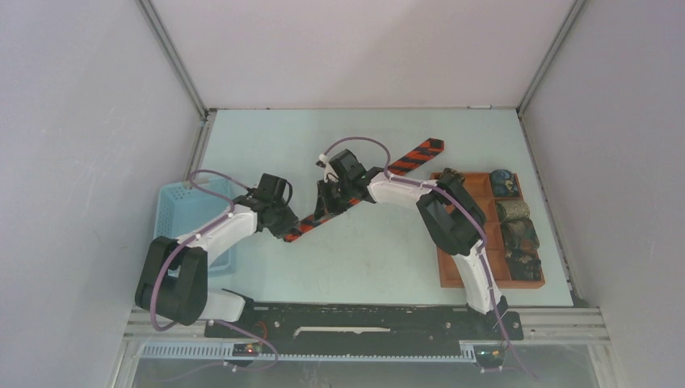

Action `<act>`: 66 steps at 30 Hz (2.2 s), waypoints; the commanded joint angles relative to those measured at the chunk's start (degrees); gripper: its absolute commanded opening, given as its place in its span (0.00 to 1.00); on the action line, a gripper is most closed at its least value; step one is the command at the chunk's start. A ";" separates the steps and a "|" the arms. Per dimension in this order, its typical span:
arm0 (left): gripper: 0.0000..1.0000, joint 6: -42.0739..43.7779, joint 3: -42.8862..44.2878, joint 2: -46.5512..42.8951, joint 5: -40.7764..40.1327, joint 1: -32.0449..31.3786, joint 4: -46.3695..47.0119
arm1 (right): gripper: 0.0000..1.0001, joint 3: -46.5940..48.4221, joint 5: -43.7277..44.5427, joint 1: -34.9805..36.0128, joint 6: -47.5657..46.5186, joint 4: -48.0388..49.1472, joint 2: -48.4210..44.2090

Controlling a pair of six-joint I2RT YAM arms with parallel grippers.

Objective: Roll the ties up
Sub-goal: Roll the tie at the center of the board.

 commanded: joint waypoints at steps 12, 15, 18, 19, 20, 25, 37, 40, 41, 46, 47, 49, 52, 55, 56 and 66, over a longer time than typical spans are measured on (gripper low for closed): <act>0.36 -2.23 -2.25 -4.38 1.27 -0.66 7.13 | 0.00 0.50 0.37 0.70 -0.27 1.51 -3.14; 0.30 -2.32 -3.29 -5.13 1.17 -0.66 7.60 | 0.00 1.03 0.45 0.88 0.07 1.45 -2.70; 0.25 -2.41 -4.42 -5.59 1.29 -0.66 8.32 | 0.00 1.78 0.40 1.09 0.36 1.33 -2.35; 0.22 -2.42 -4.80 -5.77 1.33 -0.70 8.51 | 0.00 2.11 0.53 1.11 0.41 1.13 -2.27; 0.19 -2.57 -5.02 -6.04 1.21 -0.67 8.49 | 0.00 2.39 0.48 1.26 0.41 0.99 -2.11; 0.02 -2.68 -5.77 -6.62 0.81 -0.68 8.63 | 0.02 3.90 0.59 1.52 0.37 0.11 -1.58; 0.00 -2.08 -6.81 -8.43 0.69 -0.66 9.03 | 0.08 9.67 -0.26 2.77 0.27 -2.31 2.54; 0.00 -2.08 -7.05 -8.73 -0.21 -0.58 8.13 | 0.08 10.42 -0.72 3.24 0.45 -2.43 3.61; 0.00 -2.07 -7.28 -8.74 -0.28 -0.53 8.07 | 0.08 10.73 -0.87 3.27 0.42 -2.44 3.98; 0.00 -2.00 -8.35 -9.96 -0.17 0.00 7.97 | 0.08 11.60 -1.61 3.48 0.38 -2.65 5.08; 0.00 -1.87 -8.49 -10.43 -0.16 0.09 7.94 | 0.08 11.68 -1.70 3.47 0.45 -2.59 5.20; 0.00 -1.48 -8.67 -11.46 -0.16 0.27 7.60 | 0.08 11.85 -1.79 3.58 0.40 -2.53 5.26; 0.04 -0.81 -8.84 -12.80 0.18 0.64 7.05 | 0.08 12.42 -2.10 3.89 0.35 -2.55 5.66; 0.16 -0.58 -9.49 -14.37 0.40 0.87 6.86 | 0.08 13.02 -2.32 4.20 0.40 -2.60 6.10; 0.20 -0.50 -9.70 -14.91 0.45 1.01 6.88 | 0.08 13.17 -2.33 4.33 0.42 -2.57 6.19; 0.13 0.69 -11.19 -18.71 0.75 3.04 5.42 | 0.08 14.09 -2.13 4.79 0.29 -3.15 5.87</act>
